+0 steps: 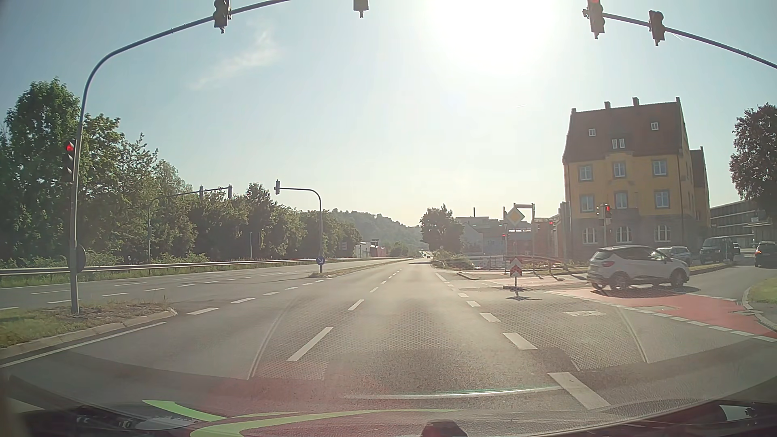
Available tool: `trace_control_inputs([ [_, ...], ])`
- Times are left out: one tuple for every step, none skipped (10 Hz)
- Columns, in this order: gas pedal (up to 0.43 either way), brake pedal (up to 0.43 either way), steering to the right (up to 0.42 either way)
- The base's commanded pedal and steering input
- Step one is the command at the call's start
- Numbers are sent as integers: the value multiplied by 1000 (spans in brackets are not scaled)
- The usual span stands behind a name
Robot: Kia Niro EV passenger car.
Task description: Follow the waypoints while adhering to traffic rules and regulations
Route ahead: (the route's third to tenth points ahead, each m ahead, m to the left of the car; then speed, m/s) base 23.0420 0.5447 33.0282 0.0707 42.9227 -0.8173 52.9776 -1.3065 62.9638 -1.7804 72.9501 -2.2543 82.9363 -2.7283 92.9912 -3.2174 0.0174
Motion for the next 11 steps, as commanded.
trace_control_inputs([
  [0, 268, 4],
  [0, 268, 5],
  [0, 268, 5],
  [0, 268, 5],
  [0, 268, 5],
  [0, 268, 4],
  [0, 268, 5],
  [0, 268, 5],
  [0, 268, 5],
  [0, 268, 4],
  [0, 268, 5],
])
